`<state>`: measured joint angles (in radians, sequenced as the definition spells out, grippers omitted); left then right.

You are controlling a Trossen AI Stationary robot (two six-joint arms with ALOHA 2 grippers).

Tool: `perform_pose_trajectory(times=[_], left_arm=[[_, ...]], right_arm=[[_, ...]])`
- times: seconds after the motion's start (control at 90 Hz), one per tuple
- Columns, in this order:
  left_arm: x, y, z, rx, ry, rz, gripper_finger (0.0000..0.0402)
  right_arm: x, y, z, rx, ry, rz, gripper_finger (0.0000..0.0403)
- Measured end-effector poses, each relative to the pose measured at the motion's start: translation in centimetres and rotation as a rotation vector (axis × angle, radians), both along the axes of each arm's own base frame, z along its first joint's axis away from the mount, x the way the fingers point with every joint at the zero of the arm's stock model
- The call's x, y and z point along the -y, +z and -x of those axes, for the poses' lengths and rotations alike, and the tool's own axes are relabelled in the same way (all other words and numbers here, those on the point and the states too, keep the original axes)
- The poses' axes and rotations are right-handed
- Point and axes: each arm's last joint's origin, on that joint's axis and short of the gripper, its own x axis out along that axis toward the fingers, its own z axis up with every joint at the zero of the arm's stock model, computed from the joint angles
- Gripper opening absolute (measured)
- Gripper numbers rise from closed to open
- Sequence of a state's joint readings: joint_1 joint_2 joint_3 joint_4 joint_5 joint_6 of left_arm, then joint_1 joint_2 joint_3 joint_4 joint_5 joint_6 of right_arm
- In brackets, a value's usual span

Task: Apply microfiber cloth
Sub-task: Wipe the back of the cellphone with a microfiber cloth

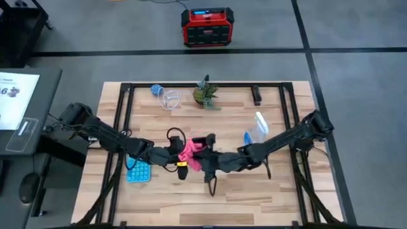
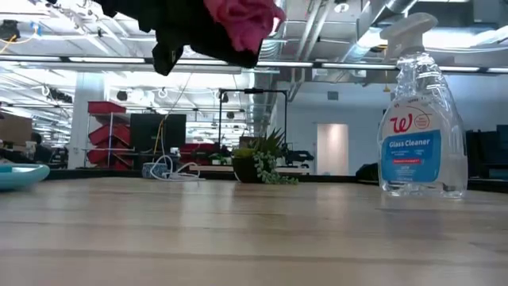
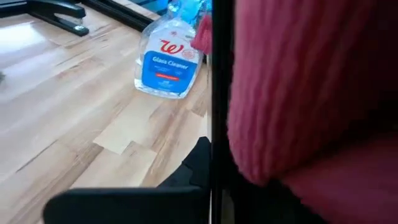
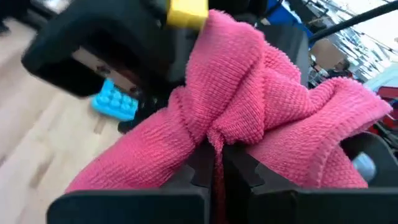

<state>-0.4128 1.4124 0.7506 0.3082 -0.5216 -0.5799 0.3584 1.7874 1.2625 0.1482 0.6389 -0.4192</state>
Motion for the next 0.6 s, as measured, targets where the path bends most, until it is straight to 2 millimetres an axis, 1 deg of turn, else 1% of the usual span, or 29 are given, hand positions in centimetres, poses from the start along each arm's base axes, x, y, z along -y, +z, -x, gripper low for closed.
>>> perform_pose_trajectory(times=[0.156, 0.356, 0.456, 0.511, 0.6], left_arm=[[0.2, 0.0, 0.1, -0.003, 0.000, -0.004, 0.0004], [0.1, -0.3, 0.2, -0.024, 0.020, -0.016, 0.0004], [0.0, -0.5, 0.3, -0.039, 0.032, -0.020, 0.0004], [0.3, -0.3, 0.3, -0.026, 0.007, 0.000, 0.0004], [0.5, 0.3, 0.3, -0.004, -0.013, 0.015, 0.0004]], right_arm=[[0.3, -0.5, 0.7, -0.079, -0.046, -0.019, 0.0000], [0.5, -1.9, 1.6, -0.204, -0.127, -0.044, 0.0000], [0.1, -2.8, 2.6, -0.271, -0.181, -0.003, 0.0000], [-0.2, -3.5, 3.1, -0.309, -0.199, 0.024, 0.0000], [-0.8, -3.6, 3.5, -0.311, -0.211, 0.011, 0.0000]])
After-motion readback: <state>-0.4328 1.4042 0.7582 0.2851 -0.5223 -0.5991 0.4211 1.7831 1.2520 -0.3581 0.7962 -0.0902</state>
